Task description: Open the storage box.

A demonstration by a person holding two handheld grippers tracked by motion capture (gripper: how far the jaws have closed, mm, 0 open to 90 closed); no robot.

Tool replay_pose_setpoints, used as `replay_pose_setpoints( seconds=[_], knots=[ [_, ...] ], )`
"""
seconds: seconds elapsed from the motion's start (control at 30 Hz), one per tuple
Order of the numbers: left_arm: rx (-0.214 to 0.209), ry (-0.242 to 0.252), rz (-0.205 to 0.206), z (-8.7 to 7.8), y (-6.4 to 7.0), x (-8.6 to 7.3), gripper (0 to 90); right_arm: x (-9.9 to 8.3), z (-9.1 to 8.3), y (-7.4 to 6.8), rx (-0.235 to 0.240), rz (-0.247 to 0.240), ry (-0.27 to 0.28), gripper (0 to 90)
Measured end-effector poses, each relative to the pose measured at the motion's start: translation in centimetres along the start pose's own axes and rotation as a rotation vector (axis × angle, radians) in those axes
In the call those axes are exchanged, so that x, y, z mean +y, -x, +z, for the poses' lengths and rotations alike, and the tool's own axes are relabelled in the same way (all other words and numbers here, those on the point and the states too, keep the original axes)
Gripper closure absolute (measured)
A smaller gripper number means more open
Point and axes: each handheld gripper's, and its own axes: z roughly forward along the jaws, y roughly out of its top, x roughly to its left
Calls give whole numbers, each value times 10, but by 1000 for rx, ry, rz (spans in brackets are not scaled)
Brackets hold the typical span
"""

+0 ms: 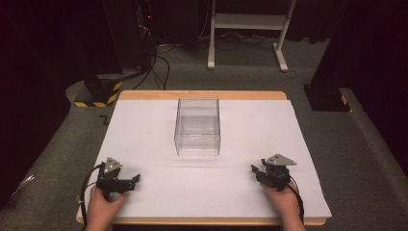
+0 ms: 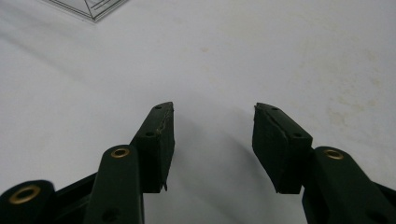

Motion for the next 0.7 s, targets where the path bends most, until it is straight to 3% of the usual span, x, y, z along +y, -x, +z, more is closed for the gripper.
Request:
replay_pose_setpoints(
  seconds=[0.7],
  knots=[
    [-4,-4,-4,0,0,0,71,0,0,1,4,5,0,483]
  ],
)
